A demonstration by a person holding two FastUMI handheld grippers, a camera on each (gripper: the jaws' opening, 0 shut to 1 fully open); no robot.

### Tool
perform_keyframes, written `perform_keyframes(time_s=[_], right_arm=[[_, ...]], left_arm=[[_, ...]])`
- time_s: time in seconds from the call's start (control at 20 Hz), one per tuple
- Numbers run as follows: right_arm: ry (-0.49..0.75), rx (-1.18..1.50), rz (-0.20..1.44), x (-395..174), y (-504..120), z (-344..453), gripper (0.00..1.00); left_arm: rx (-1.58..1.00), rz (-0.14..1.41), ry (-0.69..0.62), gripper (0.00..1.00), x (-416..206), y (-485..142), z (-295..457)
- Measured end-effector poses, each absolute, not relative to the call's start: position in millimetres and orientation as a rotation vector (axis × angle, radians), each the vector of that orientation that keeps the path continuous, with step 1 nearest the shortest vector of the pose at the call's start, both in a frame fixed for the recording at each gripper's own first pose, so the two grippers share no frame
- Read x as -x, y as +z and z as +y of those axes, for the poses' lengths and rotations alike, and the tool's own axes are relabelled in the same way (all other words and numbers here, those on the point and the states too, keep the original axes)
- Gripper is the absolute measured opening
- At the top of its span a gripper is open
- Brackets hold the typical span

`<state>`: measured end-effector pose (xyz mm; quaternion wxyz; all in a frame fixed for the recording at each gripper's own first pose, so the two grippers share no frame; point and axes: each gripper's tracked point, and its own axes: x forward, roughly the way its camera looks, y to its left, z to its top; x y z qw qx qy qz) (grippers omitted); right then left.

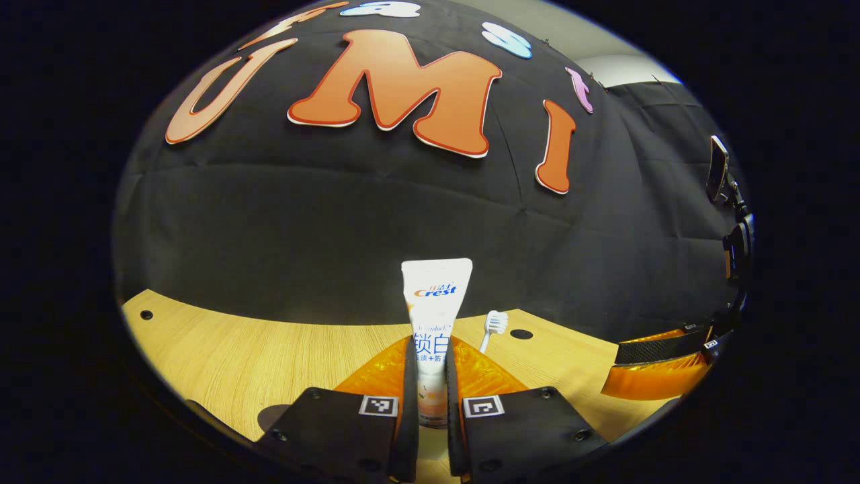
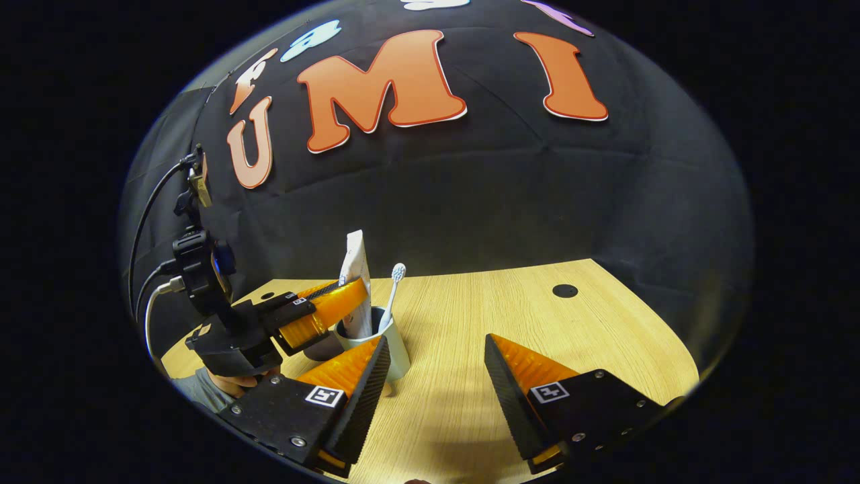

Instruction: Put the toothbrush and toothpaste on the desktop into the cup, then pick up the cup and place it on the coaster on the desktop.

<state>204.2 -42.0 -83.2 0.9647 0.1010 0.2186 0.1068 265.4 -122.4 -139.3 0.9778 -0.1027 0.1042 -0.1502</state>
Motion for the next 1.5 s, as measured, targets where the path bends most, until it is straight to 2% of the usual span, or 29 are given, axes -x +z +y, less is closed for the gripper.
perform_keyframes(time_s=[0.45,0.55,0.6,0.7,0.8,0.85,0.95,1.0,1.2,1.5], right_arm=[[0.235,-0.186,0.449,-202.5,-74.6,-28.5,0.85],[0.239,-0.168,0.461,-198.6,-74.5,-25.9,0.85],[0.242,-0.161,0.466,-197.8,-72.5,-24.3,0.85],[0.248,-0.150,0.469,-196.2,-67.7,-21.4,0.85],[0.253,-0.139,0.482,-196.6,-64.8,-16.2,0.85],[0.259,-0.136,0.493,-196.2,-64.8,-13.4,0.85],[0.276,-0.133,0.512,-194.6,-62.6,-5.0,0.85],[0.281,-0.129,0.522,-194.5,-61.0,-1.5,0.85],[0.302,-0.094,0.560,-196.4,-56.6,11.1,0.85],[0.349,-0.049,0.650,-202.0,-55.6,32.1,0.85]], left_arm=[[0.126,0.248,-0.304,0.35,-250.7,-142.6,-104.5],[0.137,0.246,-0.310,0.47,-246.6,-138.0,-101.6],[0.138,0.247,-0.313,0.57,-243.0,-135.2,-100.2],[0.142,0.241,-0.316,0.61,-231.7,-127.9,-95.3],[0.142,0.229,-0.315,0.72,-221.2,-117.7,-88.1],[0.144,0.222,-0.315,0.73,-214.9,-110.1,-84.7],[0.140,0.216,-0.301,0.88,-202.7,-101.9,-75.2],[0.142,0.229,-0.285,0.92,-195.5,-101.7,-68.8],[0.141,0.252,-0.249,0.98,-160.8,-97.3,-47.3],[0.156,0.226,-0.197,0.98,-117.2,-81.8,-11.7]])
